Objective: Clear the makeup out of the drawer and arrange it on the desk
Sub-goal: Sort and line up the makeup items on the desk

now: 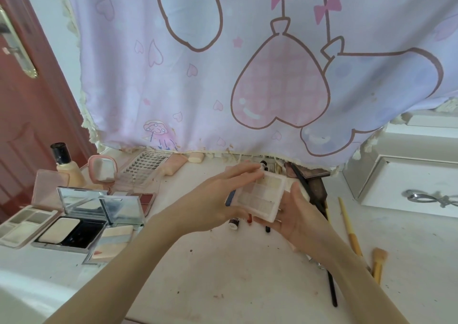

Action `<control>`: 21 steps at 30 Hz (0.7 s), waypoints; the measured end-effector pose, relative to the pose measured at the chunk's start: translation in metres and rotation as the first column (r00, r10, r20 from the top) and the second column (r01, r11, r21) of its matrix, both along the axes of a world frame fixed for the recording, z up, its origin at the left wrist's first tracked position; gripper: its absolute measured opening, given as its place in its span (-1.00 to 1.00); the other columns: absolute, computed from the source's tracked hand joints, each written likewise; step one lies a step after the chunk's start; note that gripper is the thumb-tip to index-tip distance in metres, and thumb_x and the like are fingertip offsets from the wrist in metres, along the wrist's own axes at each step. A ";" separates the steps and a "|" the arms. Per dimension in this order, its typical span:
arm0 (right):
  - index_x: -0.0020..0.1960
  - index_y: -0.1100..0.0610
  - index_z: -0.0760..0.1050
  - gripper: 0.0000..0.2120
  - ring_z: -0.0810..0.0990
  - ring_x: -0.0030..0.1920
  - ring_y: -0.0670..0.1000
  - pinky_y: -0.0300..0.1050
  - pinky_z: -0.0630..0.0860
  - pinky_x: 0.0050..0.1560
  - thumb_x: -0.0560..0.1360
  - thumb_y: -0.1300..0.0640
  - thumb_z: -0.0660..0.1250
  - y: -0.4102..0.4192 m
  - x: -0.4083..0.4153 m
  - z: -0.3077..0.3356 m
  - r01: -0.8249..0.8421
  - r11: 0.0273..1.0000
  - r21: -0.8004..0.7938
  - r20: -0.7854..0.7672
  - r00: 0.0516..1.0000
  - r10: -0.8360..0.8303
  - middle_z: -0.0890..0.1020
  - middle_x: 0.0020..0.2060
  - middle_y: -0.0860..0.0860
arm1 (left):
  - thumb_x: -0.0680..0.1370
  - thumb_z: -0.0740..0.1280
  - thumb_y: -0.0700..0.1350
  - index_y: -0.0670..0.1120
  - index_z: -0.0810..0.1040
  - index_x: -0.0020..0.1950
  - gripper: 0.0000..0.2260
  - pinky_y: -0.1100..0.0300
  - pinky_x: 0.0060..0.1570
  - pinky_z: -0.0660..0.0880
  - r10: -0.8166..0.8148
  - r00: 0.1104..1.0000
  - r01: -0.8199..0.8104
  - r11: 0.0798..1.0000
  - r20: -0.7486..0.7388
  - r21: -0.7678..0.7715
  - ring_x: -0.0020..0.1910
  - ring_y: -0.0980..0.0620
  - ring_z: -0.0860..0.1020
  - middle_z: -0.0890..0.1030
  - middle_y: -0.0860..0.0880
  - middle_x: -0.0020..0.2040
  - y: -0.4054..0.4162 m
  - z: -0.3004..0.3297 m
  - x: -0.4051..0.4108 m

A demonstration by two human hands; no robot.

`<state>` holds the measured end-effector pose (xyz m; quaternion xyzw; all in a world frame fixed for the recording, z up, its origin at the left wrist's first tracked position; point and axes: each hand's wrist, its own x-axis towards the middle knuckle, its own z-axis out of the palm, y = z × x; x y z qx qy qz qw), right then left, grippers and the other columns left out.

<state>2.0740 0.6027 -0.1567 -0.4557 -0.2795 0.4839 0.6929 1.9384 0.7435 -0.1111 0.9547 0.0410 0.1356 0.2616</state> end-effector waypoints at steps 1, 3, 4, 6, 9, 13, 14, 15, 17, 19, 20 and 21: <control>0.12 0.10 0.54 -0.45 0.67 0.00 0.08 -0.09 0.62 -0.12 0.31 -0.26 0.30 0.000 0.001 -0.002 0.013 1.000 0.016 -0.050 0.999 -0.012 0.68 0.00 0.11 | 0.48 0.40 -0.16 0.09 0.22 0.46 -0.39 0.54 0.34 -0.05 -0.027 1.000 0.026 0.997 0.005 0.077 0.42 0.43 -0.06 0.05 0.41 0.40 0.000 -0.001 0.001; 0.08 0.12 0.61 -0.38 0.66 0.03 0.13 -0.05 0.63 -0.12 0.15 -0.23 0.53 0.001 0.003 -0.005 0.027 0.998 0.065 -0.110 0.994 -0.020 0.65 0.05 0.20 | 0.51 0.34 -0.23 0.07 0.22 0.46 -0.42 0.47 0.37 -0.10 -0.047 0.999 0.039 0.972 0.026 0.233 0.46 0.33 -0.13 0.02 0.29 0.45 -0.001 -0.005 0.004; 0.10 0.13 0.60 -0.30 0.64 0.07 0.15 -0.03 0.63 -0.08 0.07 -0.21 0.59 0.001 0.004 -0.005 0.024 0.996 0.081 -0.122 0.992 -0.014 0.63 0.09 0.22 | 0.53 0.31 -0.25 0.08 0.21 0.46 -0.43 0.42 0.39 -0.10 -0.036 0.999 0.025 0.956 0.032 0.291 0.47 0.29 -0.14 0.01 0.25 0.47 -0.001 -0.006 0.005; 0.21 0.17 0.52 -0.20 0.59 0.15 0.18 -0.01 0.60 0.01 0.08 -0.14 0.63 -0.001 0.006 -0.007 0.008 0.994 0.113 -0.147 0.989 0.008 0.59 0.15 0.24 | 0.55 0.24 -0.25 0.14 0.17 0.47 -0.43 0.31 0.41 -0.01 0.003 1.000 -0.012 0.938 0.025 0.347 0.49 0.21 -0.06 0.00 0.19 0.51 -0.002 -0.010 0.007; 0.28 0.16 0.48 -0.33 0.56 0.20 0.18 -0.05 0.58 0.04 0.24 0.01 0.58 -0.004 0.007 -0.008 -0.044 0.982 0.185 -0.178 0.981 0.077 0.57 0.19 0.22 | 0.55 0.17 -0.15 0.19 0.20 0.45 -0.49 0.42 0.27 0.14 0.051 0.997 -0.067 0.958 0.062 0.277 0.36 0.18 0.17 0.16 0.16 0.46 -0.009 -0.012 0.010; 0.33 0.09 0.46 -0.49 0.54 0.23 0.17 -0.04 0.54 0.08 0.41 0.05 0.43 -0.006 0.006 -0.008 -0.078 0.967 0.243 -0.155 0.981 0.118 0.56 0.21 0.20 | 0.55 0.23 0.05 0.15 0.46 0.28 -0.71 0.33 0.20 0.39 0.185 0.970 -0.163 0.977 0.160 -0.141 0.20 0.23 0.41 0.45 0.19 0.23 -0.023 -0.014 0.017; 0.33 0.09 0.46 -0.52 0.53 0.24 0.18 -0.02 0.54 0.08 0.43 0.03 0.40 -0.006 0.006 -0.007 -0.069 0.968 0.241 -0.148 0.983 0.106 0.55 0.22 0.21 | 0.53 0.26 0.08 0.13 0.52 0.18 -0.76 0.24 0.17 0.45 0.228 0.955 -0.179 0.953 0.188 -0.244 0.16 0.21 0.45 0.51 0.19 0.15 -0.027 -0.015 0.020; 0.30 0.09 0.49 -0.55 0.54 0.23 0.19 0.00 0.54 0.07 0.43 0.02 0.38 -0.005 0.006 -0.007 -0.051 0.973 0.225 -0.145 0.986 0.085 0.55 0.22 0.21 | 0.51 0.30 0.08 0.11 0.55 0.08 -0.82 0.20 0.14 0.48 0.275 0.939 -0.195 0.921 0.207 -0.338 0.13 0.19 0.48 0.55 0.19 0.07 -0.031 -0.015 0.022; 0.25 0.12 0.53 -0.53 0.59 0.15 0.17 0.01 0.57 0.01 0.37 0.01 0.43 -0.004 0.007 -0.008 0.006 0.982 0.190 -0.171 0.985 0.027 0.60 0.14 0.20 | 0.44 0.37 0.07 0.08 0.54 -0.08 -0.88 0.19 0.14 0.49 0.338 0.913 -0.218 0.879 0.231 -0.423 0.12 0.14 0.50 0.57 0.15 -0.01 -0.040 -0.017 0.027; 0.26 0.20 0.50 -0.35 0.62 0.09 0.14 0.03 0.59 0.01 0.25 0.01 0.57 -0.002 0.009 -0.012 0.069 0.981 0.181 -0.207 0.978 -0.031 0.60 0.10 0.19 | 0.42 0.41 0.01 0.05 0.53 -0.09 -0.87 0.16 0.19 0.46 0.331 0.908 -0.211 0.891 0.256 -0.402 0.10 0.13 0.50 0.54 0.12 -0.01 -0.045 -0.021 0.033; 0.26 0.24 0.48 -0.29 0.62 0.08 0.13 0.03 0.59 0.04 0.20 0.02 0.61 -0.002 0.010 -0.014 0.101 0.978 0.181 -0.226 0.972 -0.058 0.59 0.11 0.20 | 0.43 0.41 -0.03 0.03 0.54 -0.05 -0.86 0.15 0.21 0.43 0.304 0.916 -0.193 0.905 0.261 -0.378 0.08 0.18 0.50 0.53 0.12 0.00 -0.046 -0.022 0.035; 0.26 0.25 0.46 -0.27 0.61 0.09 0.12 0.01 0.58 0.06 0.18 0.03 0.62 -0.002 0.011 -0.015 0.123 0.975 0.186 -0.243 0.967 -0.076 0.57 0.13 0.21 | 0.44 0.41 -0.08 0.01 0.55 0.01 -0.84 0.16 0.22 0.42 0.276 0.925 -0.176 0.920 0.261 -0.351 0.08 0.24 0.48 0.52 0.12 0.02 -0.047 -0.023 0.037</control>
